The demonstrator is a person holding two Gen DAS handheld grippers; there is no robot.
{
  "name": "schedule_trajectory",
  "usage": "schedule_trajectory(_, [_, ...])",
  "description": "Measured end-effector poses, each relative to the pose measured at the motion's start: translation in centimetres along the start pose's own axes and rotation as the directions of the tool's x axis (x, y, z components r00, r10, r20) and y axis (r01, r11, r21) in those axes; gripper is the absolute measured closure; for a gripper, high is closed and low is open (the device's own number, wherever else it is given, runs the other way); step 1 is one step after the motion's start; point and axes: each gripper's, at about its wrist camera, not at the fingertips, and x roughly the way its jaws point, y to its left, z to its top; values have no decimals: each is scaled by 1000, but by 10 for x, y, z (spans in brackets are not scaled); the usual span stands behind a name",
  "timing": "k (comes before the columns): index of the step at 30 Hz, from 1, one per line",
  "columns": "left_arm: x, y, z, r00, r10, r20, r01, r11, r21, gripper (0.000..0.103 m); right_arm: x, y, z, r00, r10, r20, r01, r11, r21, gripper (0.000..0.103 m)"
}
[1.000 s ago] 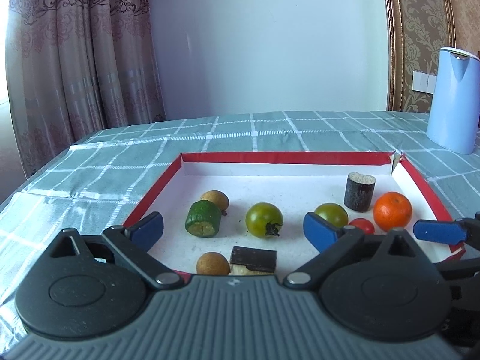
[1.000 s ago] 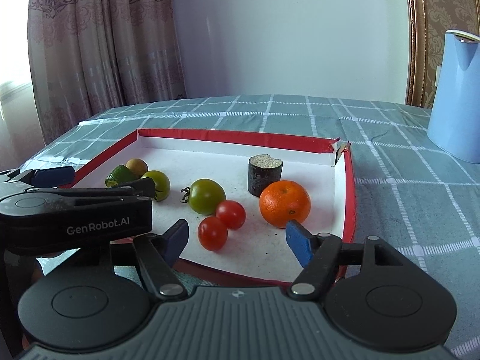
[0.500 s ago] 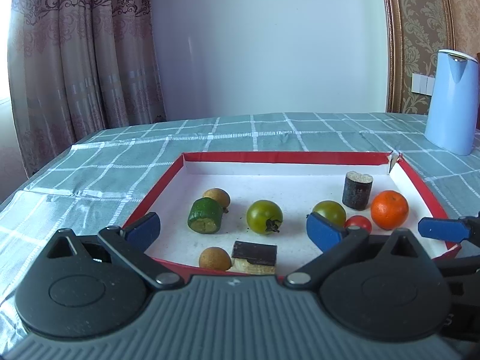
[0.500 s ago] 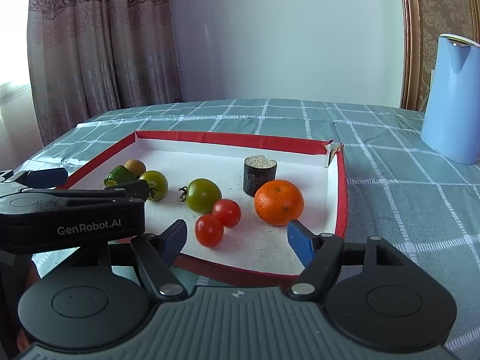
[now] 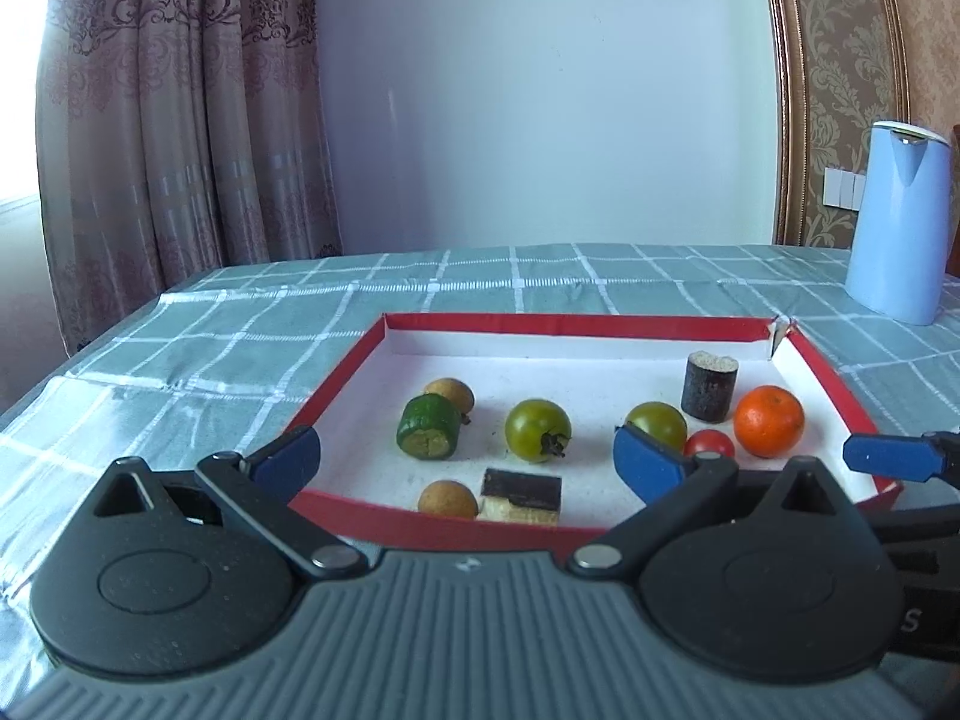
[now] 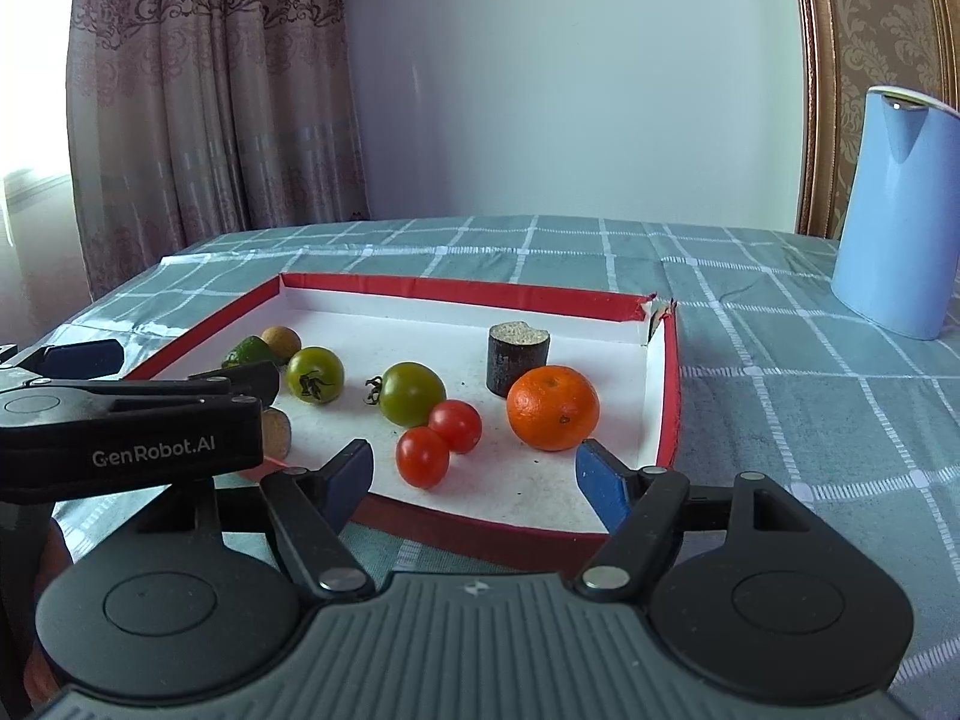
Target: Organize fruits
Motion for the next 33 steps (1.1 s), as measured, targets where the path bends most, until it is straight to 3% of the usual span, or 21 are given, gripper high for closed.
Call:
schedule_trajectory(5, [-1, 2, -1, 1000, 15, -9, -15, 1000, 0, 0, -7, -3, -3, 1000, 5, 0, -5, 1000, 18, 28])
schedule_trajectory(9, [-2, -5, -7, 999, 37, -11, -36, 998, 58, 0, -12, -12, -2, 1000, 14, 19, -16, 996, 85, 23])
schedule_trajectory(14, [-10, -5, -12, 1000, 24, 1, -24, 998, 66, 0, -15, -20, -3, 999, 26, 21, -29, 991, 130, 22])
schedule_trajectory(33, [-12, 3, -12, 1000, 15, -12, -15, 1000, 18, 0, -14, -15, -5, 1000, 17, 15, -18, 995, 101, 22])
